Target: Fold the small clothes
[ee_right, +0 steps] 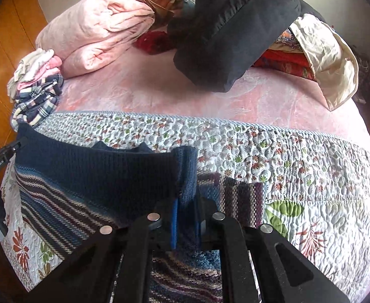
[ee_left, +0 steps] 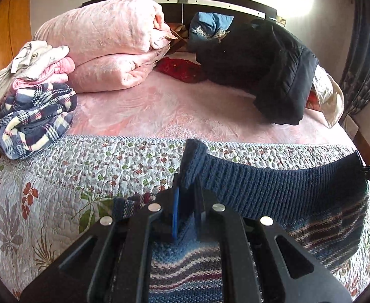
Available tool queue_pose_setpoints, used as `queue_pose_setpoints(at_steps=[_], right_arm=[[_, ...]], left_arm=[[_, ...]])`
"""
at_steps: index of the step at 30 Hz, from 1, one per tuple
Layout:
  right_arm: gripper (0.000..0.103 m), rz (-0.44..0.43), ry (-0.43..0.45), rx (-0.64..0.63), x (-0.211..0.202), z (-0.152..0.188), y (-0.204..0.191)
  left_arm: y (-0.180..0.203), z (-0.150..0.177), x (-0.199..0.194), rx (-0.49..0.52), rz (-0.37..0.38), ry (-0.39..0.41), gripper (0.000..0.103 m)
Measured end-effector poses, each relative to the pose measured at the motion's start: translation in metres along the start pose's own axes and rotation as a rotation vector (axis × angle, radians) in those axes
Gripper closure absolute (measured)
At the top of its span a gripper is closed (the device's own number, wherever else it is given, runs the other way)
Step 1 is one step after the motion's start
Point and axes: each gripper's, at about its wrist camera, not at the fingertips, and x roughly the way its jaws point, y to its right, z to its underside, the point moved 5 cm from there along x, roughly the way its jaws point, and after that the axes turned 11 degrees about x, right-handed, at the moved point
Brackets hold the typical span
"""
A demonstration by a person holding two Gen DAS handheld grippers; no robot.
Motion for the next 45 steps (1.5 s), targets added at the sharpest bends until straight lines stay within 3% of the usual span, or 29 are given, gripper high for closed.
queue_pose_setpoints(at_steps=[8, 18, 25, 28, 31, 34, 38, 45], right_arm=[[0.093, 0.035, -0.056, 0.063, 0.066, -0.015, 0.015], [0.092, 0.061, -0.109, 0.072, 0.108, -0.003, 0.028], [0.089, 0.067, -0.127, 0.097, 0.120, 0.004, 0.035], [0.077, 0.071, -0.134, 0.095, 0.117, 0.005, 0.038], [0.060, 0.078, -0.106, 0.100, 0.097, 0.005, 0.042], [0.059, 0.009, -0.070, 0.122, 0.064, 0.009, 0.046], [0.058, -0.044, -0.073, 0.125, 0.024, 0.038, 0.060], [0.054, -0.078, -0.159, 0.238, -0.007, 0.116, 0.093]], left_arm=[[-0.006, 0.009, 0.068, -0.030, -0.034, -0.092, 0.095], [-0.012, 0.030, 0.112, -0.018, -0.050, -0.181, 0.094], [-0.016, 0.048, 0.130, -0.021, -0.074, -0.257, 0.081], [-0.021, 0.054, 0.127, -0.053, -0.053, -0.263, 0.077], [-0.029, 0.053, 0.110, -0.104, -0.071, -0.249, 0.062], [-0.038, 0.051, 0.078, -0.124, -0.103, -0.171, 0.061], [-0.028, 0.058, 0.038, -0.051, -0.099, -0.110, 0.058], [0.019, 0.104, -0.001, 0.014, 0.040, -0.135, 0.054]])
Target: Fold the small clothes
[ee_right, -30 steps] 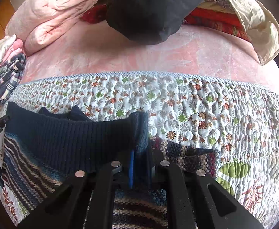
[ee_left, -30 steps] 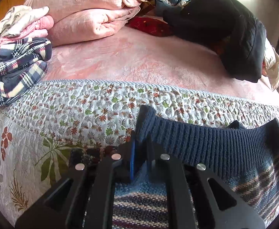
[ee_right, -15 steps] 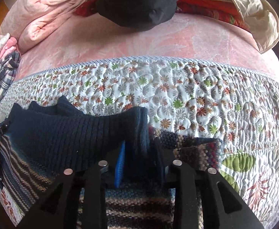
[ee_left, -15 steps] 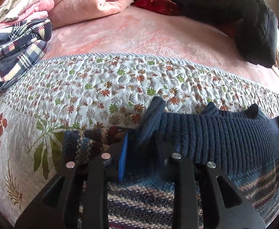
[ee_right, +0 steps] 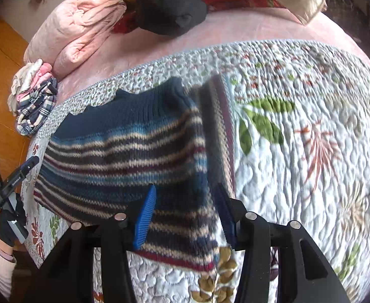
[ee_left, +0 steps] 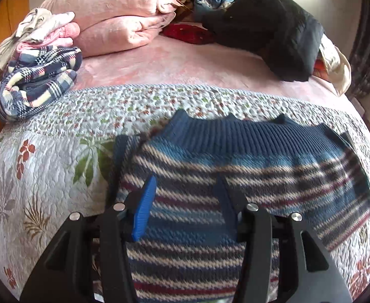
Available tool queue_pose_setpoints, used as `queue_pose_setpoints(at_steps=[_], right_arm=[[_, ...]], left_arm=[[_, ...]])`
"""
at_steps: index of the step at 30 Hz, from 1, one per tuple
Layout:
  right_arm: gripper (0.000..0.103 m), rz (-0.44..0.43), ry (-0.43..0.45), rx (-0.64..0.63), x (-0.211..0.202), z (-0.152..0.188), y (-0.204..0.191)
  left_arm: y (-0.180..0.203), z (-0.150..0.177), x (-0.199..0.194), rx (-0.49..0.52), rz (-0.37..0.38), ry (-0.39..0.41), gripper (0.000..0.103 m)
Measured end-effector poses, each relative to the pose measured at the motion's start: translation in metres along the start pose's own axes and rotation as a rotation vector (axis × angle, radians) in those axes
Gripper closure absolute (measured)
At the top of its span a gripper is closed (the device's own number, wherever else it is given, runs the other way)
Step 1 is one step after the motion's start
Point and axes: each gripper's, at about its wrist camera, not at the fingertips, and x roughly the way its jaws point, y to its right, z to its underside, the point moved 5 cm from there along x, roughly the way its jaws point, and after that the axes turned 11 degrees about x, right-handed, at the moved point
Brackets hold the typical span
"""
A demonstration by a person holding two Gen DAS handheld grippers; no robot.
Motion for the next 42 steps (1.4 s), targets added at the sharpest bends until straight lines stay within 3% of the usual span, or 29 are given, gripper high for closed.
queue_pose_setpoints(at_steps=[2, 3, 4, 6, 12, 23, 26, 28, 33, 42], right_arm=[[0.055, -0.001, -0.026, 0.024, 0.005, 0.017, 0.011], [0.061, 0.001, -0.041, 0.030, 0.009, 0.024, 0.015], [0.074, 0.009, -0.058, 0.038, 0.012, 0.029, 0.019], [0.085, 0.002, -0.085, 0.056, 0.020, 0.036, 0.024], [0.087, 0.031, -0.096, 0.096, 0.035, 0.043, 0.036], [0.078, -0.029, -0.108, 0.169, 0.038, 0.045, 0.053], [0.064, -0.017, -0.094, 0.157, 0.026, 0.038, 0.051], [0.048, -0.021, -0.061, 0.145, 0.015, 0.029, 0.047], [0.029, -0.061, -0.040, 0.150, 0.005, 0.002, 0.042], [0.029, -0.081, -0.129, 0.174, 0.041, -0.013, 0.039]], left_arm=[[0.011, 0.013, 0.001, 0.008, 0.017, -0.023, 0.054], [0.016, 0.019, 0.001, 0.010, 0.020, -0.033, 0.054], [0.020, 0.024, 0.003, 0.012, 0.031, -0.045, 0.054], [0.024, 0.034, 0.009, 0.007, 0.036, -0.076, 0.054], [0.020, 0.054, 0.028, -0.035, 0.055, -0.142, 0.053], [0.019, 0.061, 0.032, -0.050, 0.070, -0.135, 0.053], [0.019, 0.057, 0.030, -0.054, 0.068, -0.151, 0.053], [0.020, 0.051, 0.025, -0.065, 0.073, -0.148, 0.053], [0.032, 0.028, 0.014, -0.071, 0.119, -0.093, 0.051], [0.044, 0.011, 0.043, -0.103, 0.164, -0.131, 0.051]])
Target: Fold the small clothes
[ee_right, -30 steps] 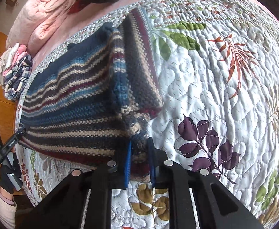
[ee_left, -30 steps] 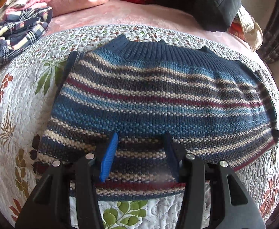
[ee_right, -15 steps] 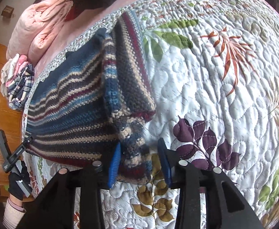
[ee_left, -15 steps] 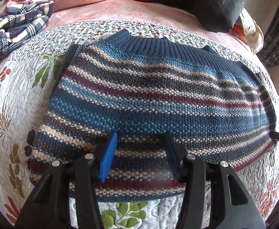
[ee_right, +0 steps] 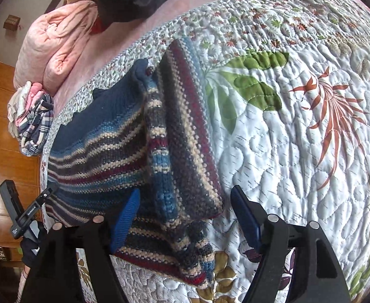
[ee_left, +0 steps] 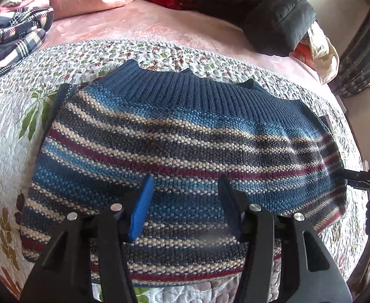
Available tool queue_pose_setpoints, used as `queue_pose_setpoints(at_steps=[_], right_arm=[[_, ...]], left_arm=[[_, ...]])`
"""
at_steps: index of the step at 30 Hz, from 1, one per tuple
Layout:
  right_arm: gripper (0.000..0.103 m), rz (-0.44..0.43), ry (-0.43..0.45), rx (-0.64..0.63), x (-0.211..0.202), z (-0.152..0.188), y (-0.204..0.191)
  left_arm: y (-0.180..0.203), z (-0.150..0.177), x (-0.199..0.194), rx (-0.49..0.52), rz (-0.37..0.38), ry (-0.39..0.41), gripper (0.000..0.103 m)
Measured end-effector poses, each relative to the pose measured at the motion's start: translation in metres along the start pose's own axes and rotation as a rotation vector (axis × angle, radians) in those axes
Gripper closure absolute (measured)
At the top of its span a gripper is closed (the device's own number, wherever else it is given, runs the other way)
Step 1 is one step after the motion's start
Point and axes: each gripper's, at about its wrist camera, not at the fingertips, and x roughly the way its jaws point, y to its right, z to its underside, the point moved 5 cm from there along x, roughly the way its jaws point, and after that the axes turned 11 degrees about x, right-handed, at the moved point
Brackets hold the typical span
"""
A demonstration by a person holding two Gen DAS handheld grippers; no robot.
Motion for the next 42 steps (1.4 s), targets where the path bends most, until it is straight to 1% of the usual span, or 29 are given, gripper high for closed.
queue_pose_setpoints(at_steps=[2, 3, 4, 6, 10, 14, 20, 23, 25, 28, 33, 38, 42], right_arm=[[0.037, -0.001, -0.015, 0.003, 0.006, 0.000, 0.001], [0.044, 0.000, -0.019, 0.003, 0.008, 0.000, 0.002], [0.047, -0.007, -0.022, 0.008, 0.010, 0.000, 0.003], [0.051, -0.022, -0.015, 0.019, 0.012, 0.000, 0.003], [0.057, -0.038, -0.003, 0.028, 0.011, 0.002, 0.010], [0.058, -0.027, 0.011, 0.044, 0.011, 0.004, 0.014], [0.059, -0.012, 0.027, 0.065, 0.015, 0.006, 0.013], [0.065, -0.007, 0.026, 0.065, 0.012, 0.006, 0.004], [0.069, -0.021, 0.033, 0.047, 0.002, 0.007, -0.010], [0.070, -0.030, 0.054, -0.026, -0.015, 0.010, -0.039], [0.070, -0.042, 0.078, -0.163, -0.030, 0.020, -0.101], [0.070, -0.003, 0.063, -0.314, -0.018, 0.037, -0.162], [0.070, 0.061, 0.044, -0.407, 0.006, 0.053, -0.194]], left_arm=[[-0.003, 0.002, 0.006, -0.017, 0.003, -0.018, 0.051], [-0.005, 0.003, 0.009, -0.025, 0.005, -0.024, 0.051], [-0.008, 0.004, 0.011, -0.033, 0.009, -0.026, 0.051], [-0.011, 0.006, 0.013, -0.050, 0.029, -0.022, 0.051], [-0.010, 0.009, 0.015, -0.034, 0.032, -0.019, 0.051], [-0.008, 0.010, 0.017, -0.009, 0.026, -0.018, 0.051], [-0.009, 0.012, 0.020, -0.011, 0.026, -0.018, 0.051], [-0.008, 0.011, 0.020, -0.010, 0.020, -0.025, 0.051], [-0.008, 0.008, 0.017, -0.028, 0.030, -0.033, 0.051], [-0.010, 0.008, 0.005, -0.056, 0.069, -0.017, 0.051], [-0.007, 0.008, -0.015, -0.046, 0.095, 0.013, 0.051], [-0.004, 0.004, -0.031, -0.049, 0.134, 0.038, 0.051], [-0.005, 0.002, -0.038, -0.071, 0.163, 0.048, 0.051]])
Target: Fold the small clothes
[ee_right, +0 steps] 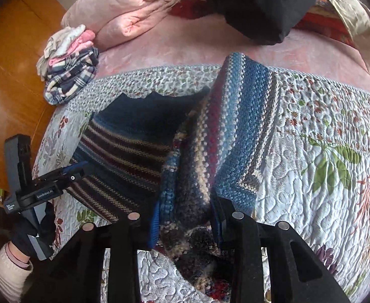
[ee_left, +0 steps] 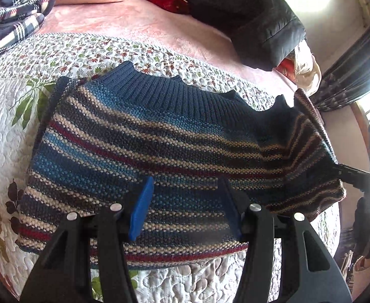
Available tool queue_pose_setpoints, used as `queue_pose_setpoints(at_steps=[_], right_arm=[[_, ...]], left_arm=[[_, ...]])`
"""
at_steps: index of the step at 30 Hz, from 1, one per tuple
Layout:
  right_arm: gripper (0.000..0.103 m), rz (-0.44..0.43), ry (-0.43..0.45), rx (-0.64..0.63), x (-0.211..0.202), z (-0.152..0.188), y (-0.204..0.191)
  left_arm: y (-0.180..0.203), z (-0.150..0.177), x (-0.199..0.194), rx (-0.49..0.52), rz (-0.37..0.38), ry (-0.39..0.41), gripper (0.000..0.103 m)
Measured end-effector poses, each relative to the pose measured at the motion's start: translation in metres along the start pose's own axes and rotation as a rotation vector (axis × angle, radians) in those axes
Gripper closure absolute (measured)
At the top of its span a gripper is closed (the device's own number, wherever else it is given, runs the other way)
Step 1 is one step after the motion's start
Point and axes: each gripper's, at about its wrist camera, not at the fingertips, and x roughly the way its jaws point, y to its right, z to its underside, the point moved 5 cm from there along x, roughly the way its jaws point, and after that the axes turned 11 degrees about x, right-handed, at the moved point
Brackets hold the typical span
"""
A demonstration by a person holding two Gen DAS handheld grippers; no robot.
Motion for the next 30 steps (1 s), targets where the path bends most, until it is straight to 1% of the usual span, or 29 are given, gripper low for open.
queue_pose_setpoints(at_steps=[4, 7, 11, 13, 14, 16, 19, 23, 26, 30], right_arm=[[0.070, 0.048, -0.047, -0.041, 0.026, 0.007, -0.019], [0.069, 0.064, -0.071, -0.047, 0.042, 0.013, -0.023], [0.065, 0.047, -0.112, -0.015, 0.060, 0.019, -0.022], [0.060, 0.028, -0.127, 0.003, 0.067, 0.021, -0.021], [0.058, 0.020, -0.131, 0.012, 0.069, 0.021, -0.021], [0.052, -0.014, -0.138, 0.040, 0.071, 0.020, -0.019], [0.048, -0.073, -0.151, 0.088, 0.072, 0.019, -0.015], [0.047, -0.193, -0.161, 0.187, 0.057, 0.015, -0.004], [0.047, -0.276, -0.127, 0.263, 0.031, 0.012, 0.012], [0.047, -0.288, -0.053, 0.315, 0.000, 0.010, 0.041]], left_arm=[[-0.002, -0.002, -0.002, -0.008, 0.008, 0.001, 0.051], [-0.002, -0.002, -0.002, -0.014, 0.024, -0.002, 0.051], [-0.002, 0.000, 0.000, -0.021, 0.039, -0.008, 0.051], [-0.001, 0.000, 0.002, -0.032, 0.054, -0.012, 0.051], [0.000, 0.000, 0.002, -0.039, 0.063, -0.013, 0.051], [0.002, -0.001, 0.003, -0.050, 0.086, -0.013, 0.051], [0.010, -0.002, 0.005, -0.064, 0.126, -0.016, 0.051], [0.026, -0.007, 0.013, -0.072, 0.177, -0.025, 0.051], [0.041, -0.013, 0.023, -0.076, 0.226, -0.036, 0.051], [0.062, -0.018, 0.045, -0.102, 0.303, -0.070, 0.050]])
